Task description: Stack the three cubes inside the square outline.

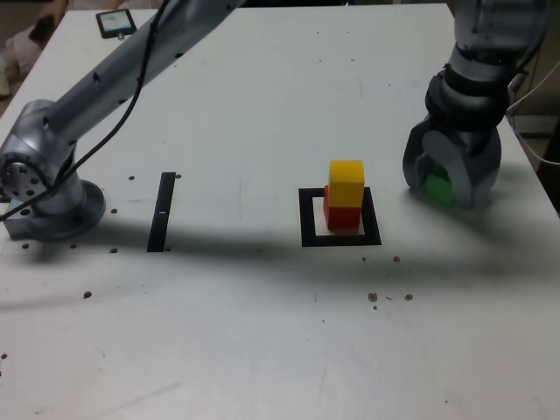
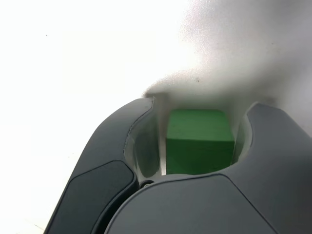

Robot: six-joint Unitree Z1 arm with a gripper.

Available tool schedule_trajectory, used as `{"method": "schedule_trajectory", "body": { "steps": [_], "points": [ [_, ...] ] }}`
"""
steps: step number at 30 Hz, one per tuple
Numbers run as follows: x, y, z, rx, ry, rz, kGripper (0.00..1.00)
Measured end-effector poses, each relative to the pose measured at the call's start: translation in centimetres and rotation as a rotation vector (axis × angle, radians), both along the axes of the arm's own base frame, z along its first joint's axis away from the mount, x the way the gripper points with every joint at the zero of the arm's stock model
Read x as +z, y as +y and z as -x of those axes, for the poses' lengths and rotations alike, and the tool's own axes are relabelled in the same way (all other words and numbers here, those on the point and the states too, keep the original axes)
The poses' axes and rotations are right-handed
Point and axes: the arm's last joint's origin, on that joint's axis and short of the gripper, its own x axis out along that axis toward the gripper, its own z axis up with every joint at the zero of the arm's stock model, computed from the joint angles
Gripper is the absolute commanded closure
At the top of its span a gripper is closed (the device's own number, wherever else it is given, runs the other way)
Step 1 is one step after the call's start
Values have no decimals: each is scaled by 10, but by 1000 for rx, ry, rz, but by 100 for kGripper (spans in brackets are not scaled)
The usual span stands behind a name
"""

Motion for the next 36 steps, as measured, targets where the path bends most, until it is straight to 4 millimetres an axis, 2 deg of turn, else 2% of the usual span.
{"method": "schedule_trajectory", "body": {
  "steps": [6,10,18,21,30,36],
  "points": [
    [3,8,1,45,-2,5,73],
    [6,8,1,53,-9,12,81],
    [21,8,6,69,-33,13,82],
    [40,8,14,83,-55,1,82],
    [107,8,65,240,-112,-56,81],
    [119,6,94,382,-99,-28,81]
  ]
}}
